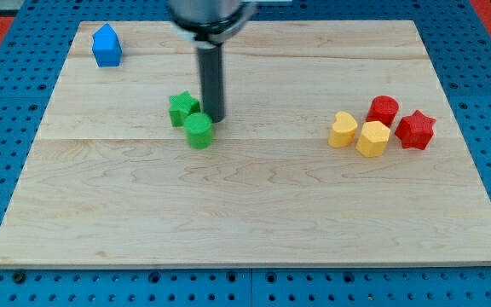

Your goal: Push green circle diagonally below green star

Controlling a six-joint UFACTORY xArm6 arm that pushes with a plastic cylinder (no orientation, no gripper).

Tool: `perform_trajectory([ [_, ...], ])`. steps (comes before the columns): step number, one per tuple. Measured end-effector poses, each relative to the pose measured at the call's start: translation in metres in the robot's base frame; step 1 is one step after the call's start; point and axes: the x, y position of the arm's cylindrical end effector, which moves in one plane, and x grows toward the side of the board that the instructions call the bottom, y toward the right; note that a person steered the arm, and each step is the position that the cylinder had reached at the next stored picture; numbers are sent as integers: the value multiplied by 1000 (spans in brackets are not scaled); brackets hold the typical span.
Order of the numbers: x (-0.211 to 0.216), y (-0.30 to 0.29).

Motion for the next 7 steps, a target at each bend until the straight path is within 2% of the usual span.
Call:
perform_trajectory([
  [1,34,-39],
  [2,22,-42],
  [3,54,-48],
  [4,47,-98],
  [6,109,-13],
  [7,96,12],
])
